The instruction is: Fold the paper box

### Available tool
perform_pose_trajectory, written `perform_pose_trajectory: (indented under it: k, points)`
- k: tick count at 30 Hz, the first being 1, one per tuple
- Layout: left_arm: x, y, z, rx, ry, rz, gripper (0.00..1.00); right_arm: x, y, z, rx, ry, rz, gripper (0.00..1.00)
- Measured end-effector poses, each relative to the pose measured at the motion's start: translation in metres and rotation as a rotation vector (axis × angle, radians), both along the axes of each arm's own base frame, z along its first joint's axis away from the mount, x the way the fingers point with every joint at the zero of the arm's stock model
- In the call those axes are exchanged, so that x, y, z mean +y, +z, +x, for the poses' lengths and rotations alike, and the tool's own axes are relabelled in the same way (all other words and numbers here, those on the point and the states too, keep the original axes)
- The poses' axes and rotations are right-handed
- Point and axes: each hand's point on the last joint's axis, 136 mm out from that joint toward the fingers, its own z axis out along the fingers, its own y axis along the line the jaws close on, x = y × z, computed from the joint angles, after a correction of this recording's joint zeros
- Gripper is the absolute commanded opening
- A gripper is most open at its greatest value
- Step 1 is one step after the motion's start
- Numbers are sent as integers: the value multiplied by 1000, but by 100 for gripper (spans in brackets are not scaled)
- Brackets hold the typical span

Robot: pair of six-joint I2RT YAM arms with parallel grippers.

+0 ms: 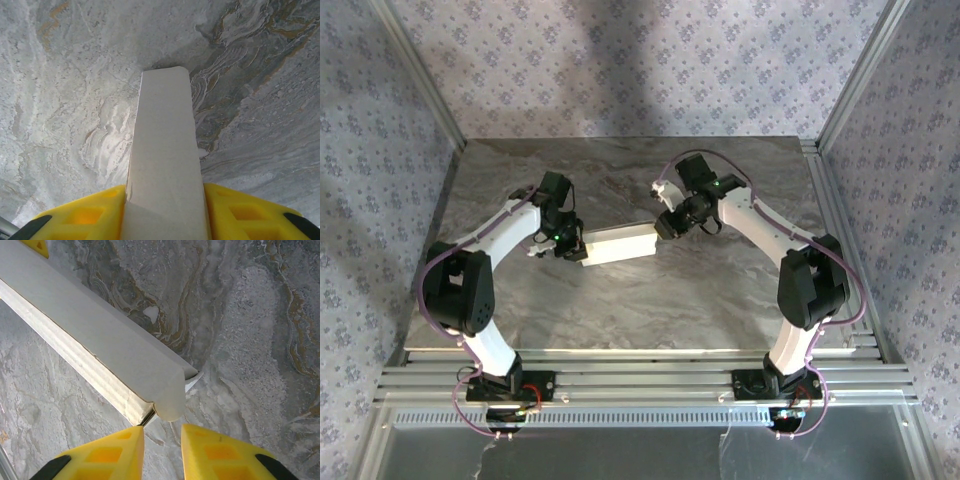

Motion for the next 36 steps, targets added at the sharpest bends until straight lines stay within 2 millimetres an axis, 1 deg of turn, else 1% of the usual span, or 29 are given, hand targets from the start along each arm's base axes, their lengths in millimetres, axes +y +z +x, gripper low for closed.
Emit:
perform_pose_trajectory:
  k: [9, 13, 22, 25, 36]
  points:
    - [0, 1, 0, 0, -7, 2, 39, 5, 9, 7, -30, 2, 25, 16]
    - [0, 1, -1, 5, -7, 4, 39, 7, 14, 10, -44, 0, 35, 10]
    - [0, 0, -1, 10, -7, 6, 39, 9, 18, 14, -48, -2, 38, 1]
    - [0, 0, -1, 10, -7, 5, 39, 9, 20, 13, -46, -1, 36, 0]
    - [0, 1, -1, 7, -10, 5, 39, 10, 23, 13, -21, -7, 17, 0]
